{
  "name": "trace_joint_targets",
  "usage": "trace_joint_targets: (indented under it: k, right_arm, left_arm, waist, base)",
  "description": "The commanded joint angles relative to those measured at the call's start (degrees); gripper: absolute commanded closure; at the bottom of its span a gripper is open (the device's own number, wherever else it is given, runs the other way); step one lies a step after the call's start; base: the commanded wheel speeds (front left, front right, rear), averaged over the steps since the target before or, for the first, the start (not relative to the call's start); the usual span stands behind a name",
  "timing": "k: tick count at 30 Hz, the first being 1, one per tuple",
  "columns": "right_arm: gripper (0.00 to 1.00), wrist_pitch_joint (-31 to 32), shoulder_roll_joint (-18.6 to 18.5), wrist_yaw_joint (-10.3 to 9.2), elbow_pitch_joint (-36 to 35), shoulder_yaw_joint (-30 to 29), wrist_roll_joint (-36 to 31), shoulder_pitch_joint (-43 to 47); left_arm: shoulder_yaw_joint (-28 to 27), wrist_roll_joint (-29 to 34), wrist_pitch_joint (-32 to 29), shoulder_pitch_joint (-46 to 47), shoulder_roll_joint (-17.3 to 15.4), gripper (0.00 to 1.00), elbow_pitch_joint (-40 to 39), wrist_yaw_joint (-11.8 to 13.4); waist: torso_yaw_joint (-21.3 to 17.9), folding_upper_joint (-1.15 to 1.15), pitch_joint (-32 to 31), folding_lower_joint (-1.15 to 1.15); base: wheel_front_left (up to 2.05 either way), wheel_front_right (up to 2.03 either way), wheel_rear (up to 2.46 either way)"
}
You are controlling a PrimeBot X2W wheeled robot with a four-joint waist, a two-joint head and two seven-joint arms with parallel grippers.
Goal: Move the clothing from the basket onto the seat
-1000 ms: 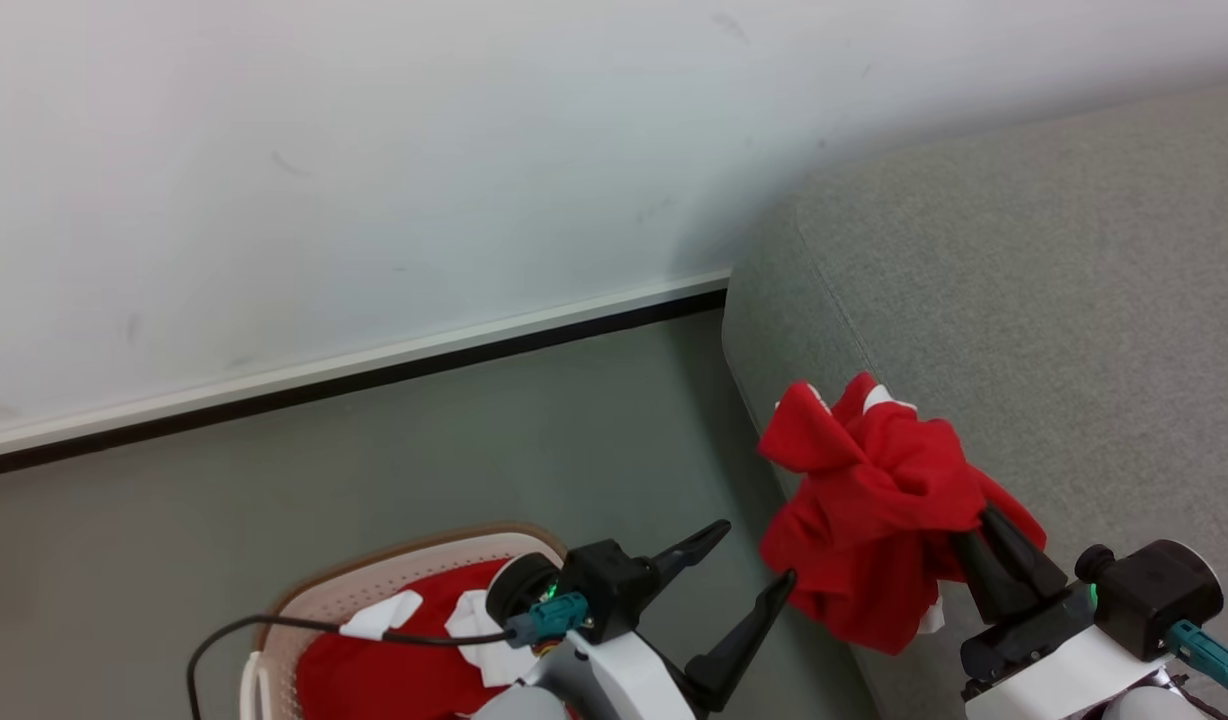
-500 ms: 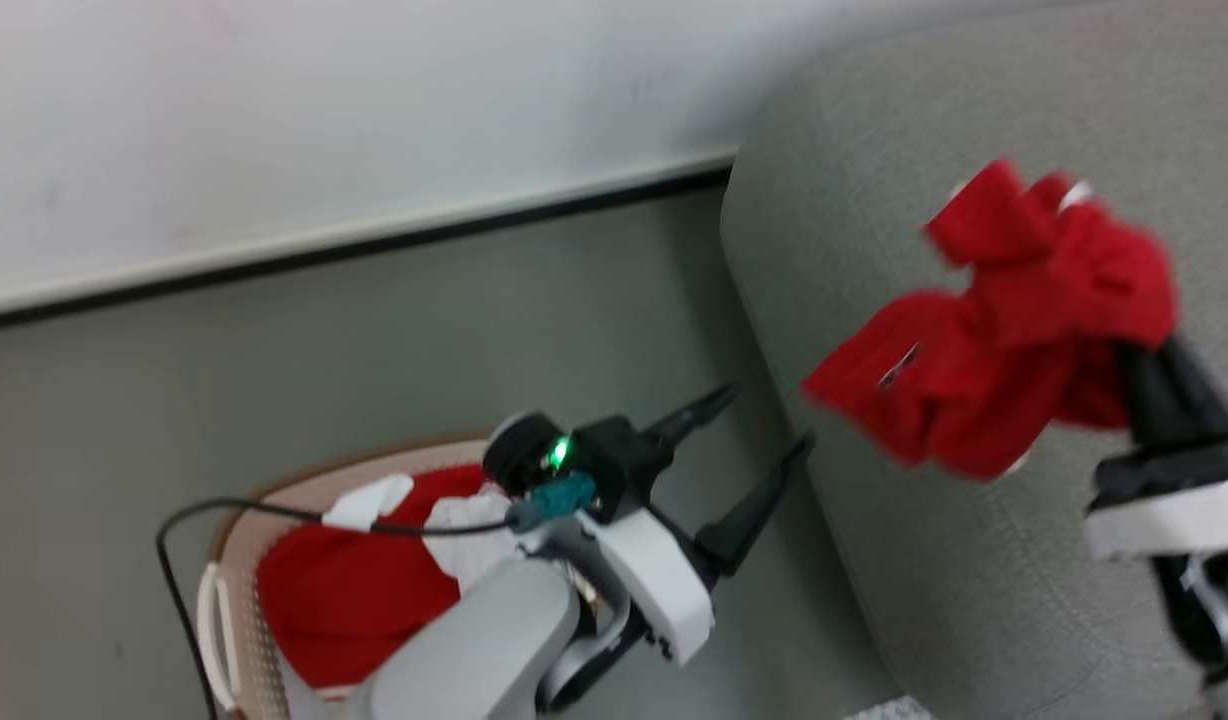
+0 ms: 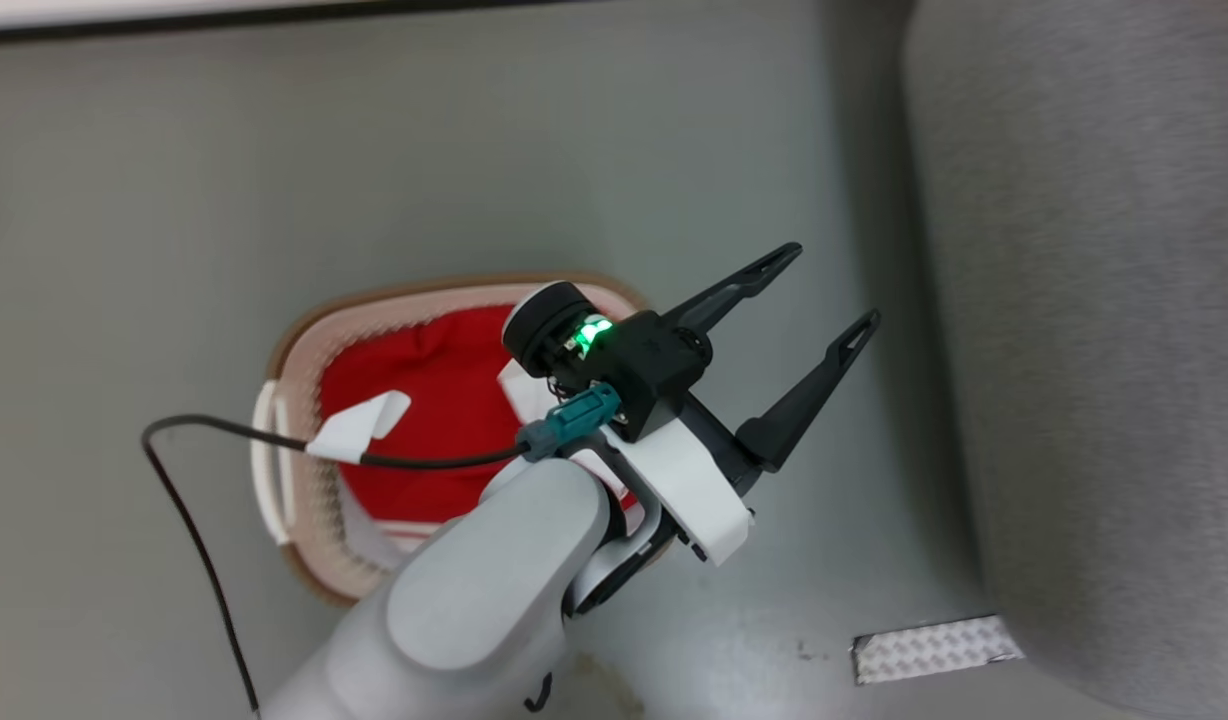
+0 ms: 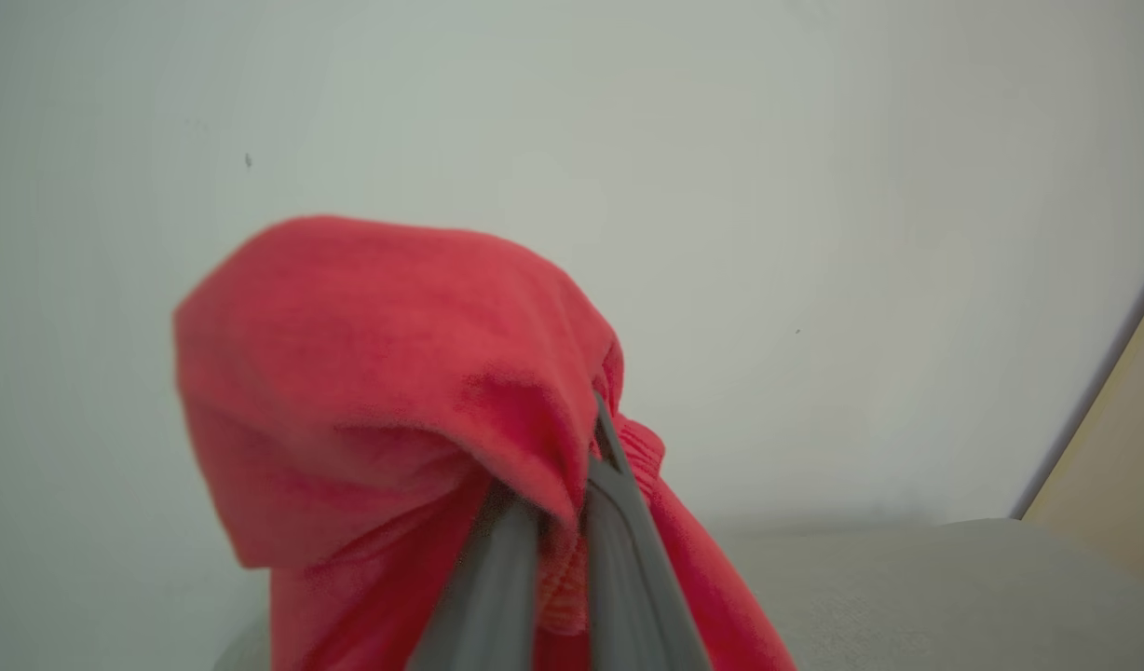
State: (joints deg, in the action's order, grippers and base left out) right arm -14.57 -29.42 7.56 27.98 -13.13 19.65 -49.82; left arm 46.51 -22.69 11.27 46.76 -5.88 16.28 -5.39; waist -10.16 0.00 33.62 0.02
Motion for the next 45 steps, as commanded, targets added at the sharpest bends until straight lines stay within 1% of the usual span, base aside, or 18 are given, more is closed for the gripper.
trace_joint_targets:
  k: [1, 3, 6, 10, 12, 17, 18, 19, 20, 21, 22, 23, 25, 28, 32, 35, 41, 45]
  right_arm:
    - [1.00, 0.52, -1.44, -0.13, 0.60, -1.13, 0.39, -2.02]
    - [1.00, 1.29, -3.56, -0.14, 3.01, -4.04, 0.67, -6.21]
    - [1.00, 2.38, -6.65, -0.14, 6.65, -7.87, -0.97, -10.83]
    - [1.00, 2.55, -9.82, -0.14, 12.43, -12.23, -3.20, -13.91]
    - [1.00, 2.16, -9.95, -0.14, 15.78, -14.34, -4.85, -13.97]
    - [1.00, 0.47, -6.07, -0.14, 22.91, -17.52, -8.27, -11.67]
    - [0.88, 0.20, -5.33, -0.14, 23.74, -17.85, -8.64, -11.46]
    - [0.79, -0.05, -4.62, -0.14, 24.36, -18.04, -8.85, -11.28]
    - [0.60, -0.27, -3.94, -0.14, 24.78, -18.11, -9.09, -10.98]
    - [0.52, -0.28, -3.13, -0.14, 25.11, -17.81, -9.44, -10.55]
    - [0.07, -0.45, -2.25, -0.14, 25.21, -17.09, -9.43, -10.12]
    - [0.00, -0.55, -1.93, -0.14, 25.12, -16.27, -9.49, -9.53]
    - [0.00, -0.68, -2.06, -0.14, 24.46, -15.02, -9.94, -8.26]
    - [0.00, -0.61, -0.94, -0.14, 22.45, -11.78, -9.46, -5.70]
    - [0.00, -0.62, 0.96, -0.14, 16.81, -7.23, -7.94, 0.98]
    - [0.00, -0.64, 2.03, -0.14, 11.82, -5.17, -7.04, 6.44]
    - [0.00, -0.55, 5.72, -0.14, 1.14, -4.36, -7.17, 17.75]
    - [0.00, -0.54, 10.38, -0.14, -5.90, -5.13, -6.69, 24.90]
  left_arm:
    - [-0.10, -0.04, 0.41, 0.41, -0.05, 0.00, -0.20, 0.17]
    - [-0.25, 0.49, 0.69, 0.73, -0.60, 0.00, -0.42, 0.44]
    - [-0.60, 0.77, 1.06, 1.06, -1.15, 0.00, -1.25, 0.97]
    - [-1.27, 0.80, 1.47, 0.86, -2.17, 0.00, -2.33, 1.69]
    - [-1.59, 0.80, 1.67, 0.46, -2.66, 0.00, -2.62, 1.96]
    - [-2.66, -0.79, 2.37, -1.43, -3.27, 0.00, -2.90, 2.59]
    - [-2.83, -1.00, 2.58, -1.72, -3.33, 0.00, -2.90, 2.82]
    - [-3.02, -1.20, 2.75, -2.10, -3.37, 0.00, -2.85, 2.93]
    - [-3.19, -1.45, 2.73, -2.53, -3.44, 0.00, -2.74, 2.99]
    - [-3.28, -1.71, 2.89, -2.97, -3.53, 0.00, -2.61, 3.08]
    - [-3.45, -1.92, 3.01, -3.32, -3.60, 0.00, -2.45, 3.15]
    - [-3.66, -2.05, 2.98, -3.66, -3.61, 0.00, -2.31, 3.17]
    - [-3.80, -2.17, 3.25, -4.52, -3.91, 0.00, -1.72, 2.99]
    - [-4.34, -2.81, 3.45, -5.83, -4.40, 0.00, -0.87, 2.75]
    - [-5.19, -2.58, 3.83, -8.13, -5.21, 0.00, 0.65, 3.28]
    - [-6.53, -3.22, 3.88, -10.36, -5.18, 0.00, 1.47, 3.58]
    - [-11.61, -2.72, 3.91, -16.45, -5.00, 0.00, 0.39, 4.51]
    - [-15.05, -0.08, 3.88, -20.86, -5.03, 0.00, -0.59, 4.89]
  waist:
    - [3.24, 0.00, 3.55, -0.02]
    - [4.30, 0.00, 5.55, -0.02]
    - [5.67, 0.00, 8.79, -0.02]
    - [6.95, 0.00, 11.99, -0.02]
    - [7.40, 0.00, 12.87, -0.02]
    - [7.56, 0.00, 13.22, -0.02]
    - [7.50, 0.00, 13.10, -0.02]
    - [7.42, 0.00, 12.86, -0.02]
    - [7.34, 0.00, 12.58, -0.02]
    - [7.23, 0.00, 12.16, -0.02]
    - [7.11, 0.00, 11.69, -0.02]
    - [6.98, 0.00, 11.21, -0.02]
    - [6.56, 0.00, 9.75, -0.02]
    - [5.84, 0.00, 6.95, -0.02]
    - [5.06, 0.00, 1.93, -0.02]
    - [4.88, 0.00, -2.27, -0.02]
    - [5.56, 0.00, -10.16, -0.02]
    - [6.72, 0.00, -14.32, -0.02]
  base:
    - [0.00, 0.00, 0.00]
    - [0.00, 0.00, 0.00]
    - [0.00, 0.00, 0.00]
    - [0.00, 0.00, 0.00]
    - [0.00, 0.00, 0.00]
    - [0.00, 0.00, 0.00]
    - [0.00, 0.00, 0.00]
    - [0.00, 0.00, 0.00]
    - [0.00, 0.00, 0.00]
    - [0.00, 0.00, 0.00]
    - [0.00, 0.00, 0.00]
    - [0.00, 0.00, 0.00]
    - [0.00, 0.00, 0.00]
    - [0.00, 0.00, 0.00]
    - [0.00, 0.00, 0.00]
    - [0.00, 0.00, 0.00]
    - [0.00, 0.00, 0.00]
    - [0.00, 0.00, 0.00]
